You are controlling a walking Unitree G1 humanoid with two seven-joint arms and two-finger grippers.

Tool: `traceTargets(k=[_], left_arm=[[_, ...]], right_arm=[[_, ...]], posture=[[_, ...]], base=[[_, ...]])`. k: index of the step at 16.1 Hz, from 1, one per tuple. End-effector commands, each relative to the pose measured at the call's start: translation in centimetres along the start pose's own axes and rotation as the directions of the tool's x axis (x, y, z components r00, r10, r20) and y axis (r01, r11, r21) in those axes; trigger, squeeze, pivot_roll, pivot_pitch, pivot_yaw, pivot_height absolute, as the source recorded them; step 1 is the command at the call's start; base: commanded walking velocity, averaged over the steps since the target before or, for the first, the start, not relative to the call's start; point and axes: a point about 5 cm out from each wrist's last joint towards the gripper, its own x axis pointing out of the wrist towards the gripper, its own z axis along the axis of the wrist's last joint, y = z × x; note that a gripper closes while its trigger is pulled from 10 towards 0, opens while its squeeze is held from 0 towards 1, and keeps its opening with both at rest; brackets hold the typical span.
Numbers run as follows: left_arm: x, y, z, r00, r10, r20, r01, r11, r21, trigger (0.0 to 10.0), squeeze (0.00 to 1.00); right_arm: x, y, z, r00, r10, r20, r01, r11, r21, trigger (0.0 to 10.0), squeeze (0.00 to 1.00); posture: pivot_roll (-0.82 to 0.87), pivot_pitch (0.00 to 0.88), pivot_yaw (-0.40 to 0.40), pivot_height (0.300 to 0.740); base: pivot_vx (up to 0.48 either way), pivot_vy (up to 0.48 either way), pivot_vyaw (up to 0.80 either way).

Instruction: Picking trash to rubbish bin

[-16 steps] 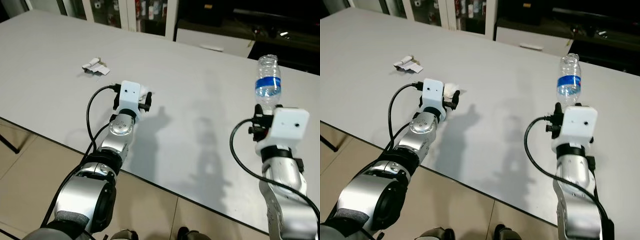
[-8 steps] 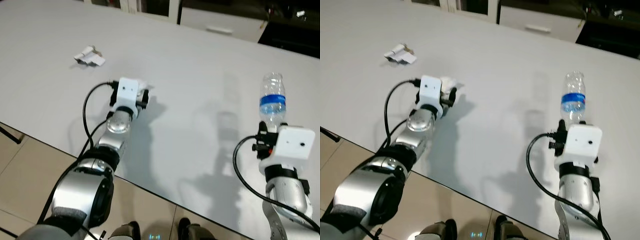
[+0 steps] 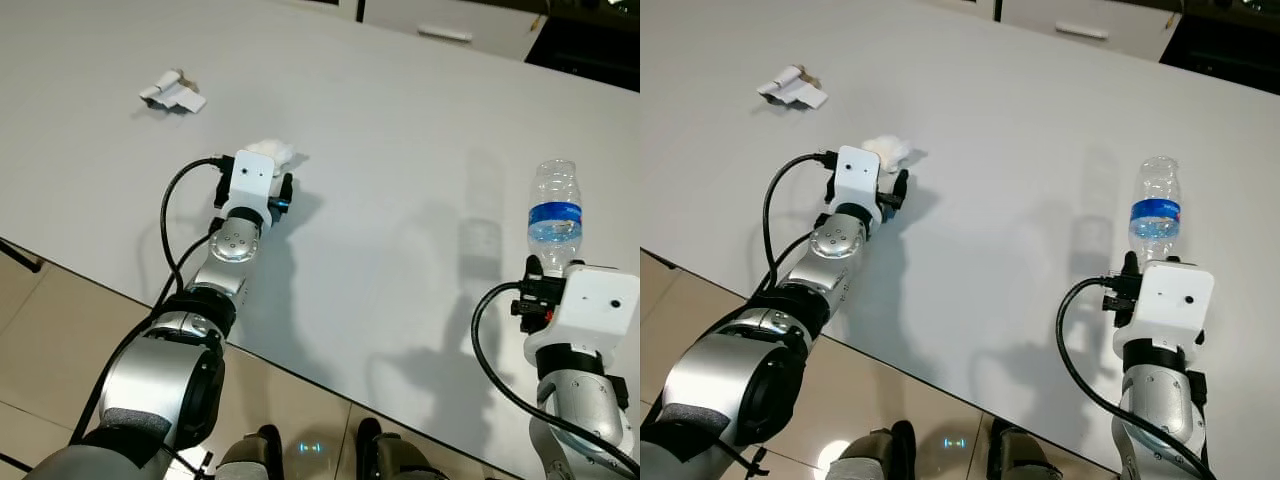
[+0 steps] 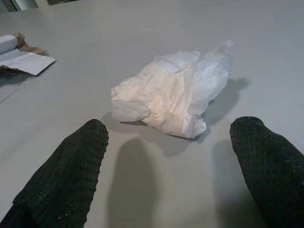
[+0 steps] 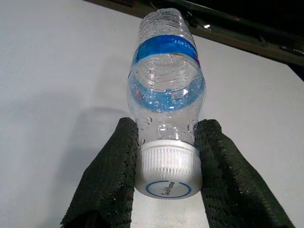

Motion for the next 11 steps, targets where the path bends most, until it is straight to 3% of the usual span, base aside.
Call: traceTargets(k=[1,7,11], left_arm=[[0.2,0.2,0.3,1.0,0.013,0.007,-0.013,1.0,0.016,10.0,0.0],[0.2,-1.2,0.5,0.998,-0.064,0.017,0.064,0.998,-0.009,10.0,0.0],[0.2,-2.5,1.2,0.991,-0.127,0.04,0.127,0.992,0.021,10.0,0.0]], right_arm=[[-0.4,-0.4,0.3,1.0,-0.017,-0.001,0.017,1.0,-0.008,10.0,0.0],[-0.9,-0.5,0.3,1.0,-0.022,-0.015,0.022,1.0,-0.012,10.0,0.0],[-1.7,-0.9,0.2,0.999,-0.039,-0.035,0.039,0.999,-0.022,10.0,0.0]], posture=[[-0.11,0.286,-0.011,0.74],[-0.13,0.305,-0.004,0.74],[-0.17,0.331,-0.008,0.74]], base=[[0.0,0.0,0.0],[0.0,0.0,0.0],[0.0,0.0,0.0]])
